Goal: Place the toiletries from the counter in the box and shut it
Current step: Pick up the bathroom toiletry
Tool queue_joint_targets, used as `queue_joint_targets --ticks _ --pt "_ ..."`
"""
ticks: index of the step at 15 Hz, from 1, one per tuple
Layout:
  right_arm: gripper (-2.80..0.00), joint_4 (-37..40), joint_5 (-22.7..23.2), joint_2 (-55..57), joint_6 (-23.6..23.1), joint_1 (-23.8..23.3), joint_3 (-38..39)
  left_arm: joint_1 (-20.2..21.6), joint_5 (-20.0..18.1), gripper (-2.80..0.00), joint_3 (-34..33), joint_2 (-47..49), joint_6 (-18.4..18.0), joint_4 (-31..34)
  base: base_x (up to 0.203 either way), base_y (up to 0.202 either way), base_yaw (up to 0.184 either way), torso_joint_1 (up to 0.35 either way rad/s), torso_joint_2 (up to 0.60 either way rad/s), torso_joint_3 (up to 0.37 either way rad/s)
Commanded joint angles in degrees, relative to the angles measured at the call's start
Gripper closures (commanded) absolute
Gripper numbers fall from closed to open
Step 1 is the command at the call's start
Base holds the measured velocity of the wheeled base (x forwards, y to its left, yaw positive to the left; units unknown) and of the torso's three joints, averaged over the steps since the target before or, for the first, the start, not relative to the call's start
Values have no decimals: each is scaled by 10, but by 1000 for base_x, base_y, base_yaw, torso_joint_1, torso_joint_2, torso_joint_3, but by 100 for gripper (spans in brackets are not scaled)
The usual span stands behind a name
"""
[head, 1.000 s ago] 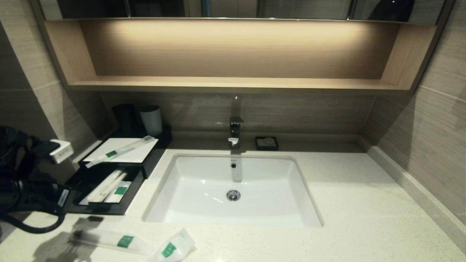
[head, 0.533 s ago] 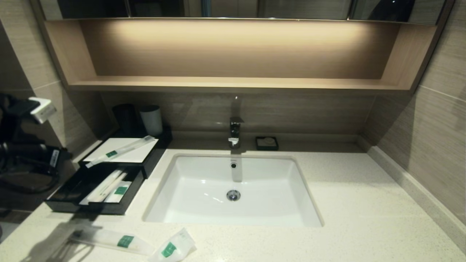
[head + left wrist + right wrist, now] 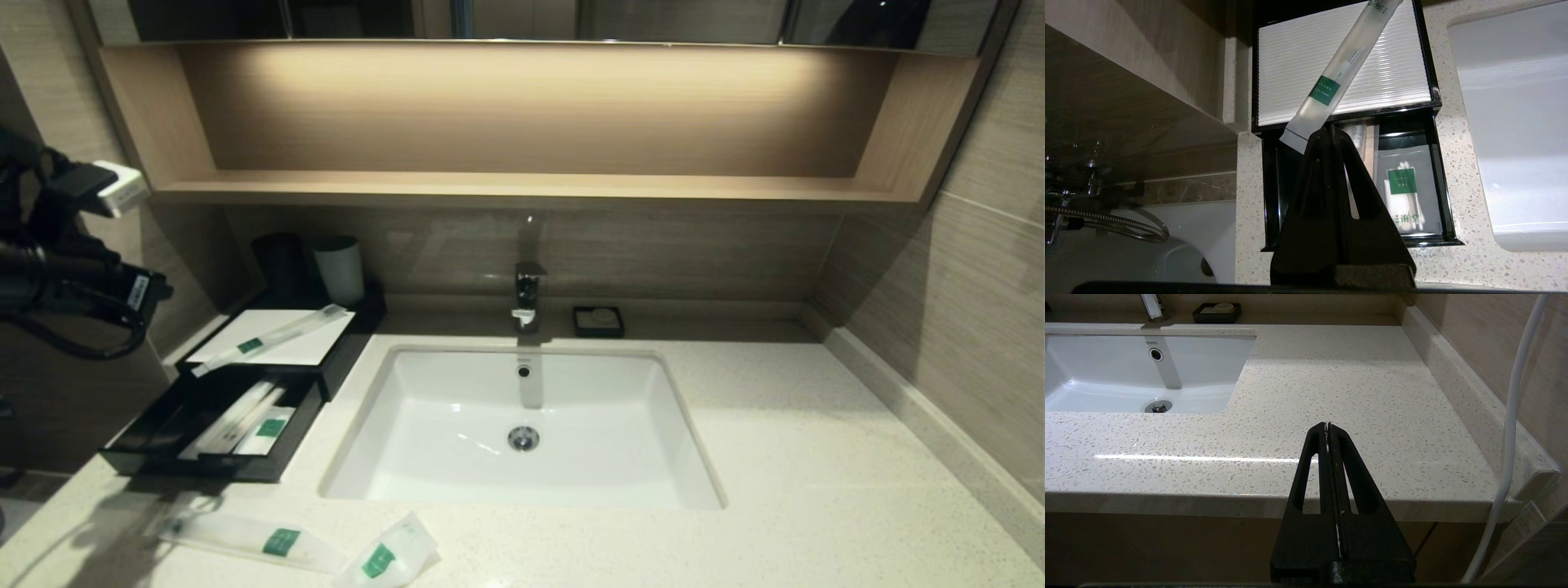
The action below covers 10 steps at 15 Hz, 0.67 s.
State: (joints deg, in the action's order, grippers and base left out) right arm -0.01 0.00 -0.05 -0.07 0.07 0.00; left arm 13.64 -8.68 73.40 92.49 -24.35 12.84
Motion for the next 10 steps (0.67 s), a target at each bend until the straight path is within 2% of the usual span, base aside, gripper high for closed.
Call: queue_joint_targets --ticks 1,10 --pt "0 0 0 0 0 0 1 1 -2 0 13 34 -13 -1 0 0 0 0 0 0" --pt "0 0 0 0 0 0 1 22 -8 0 91 145 -58 1 0 0 0 0 0 0"
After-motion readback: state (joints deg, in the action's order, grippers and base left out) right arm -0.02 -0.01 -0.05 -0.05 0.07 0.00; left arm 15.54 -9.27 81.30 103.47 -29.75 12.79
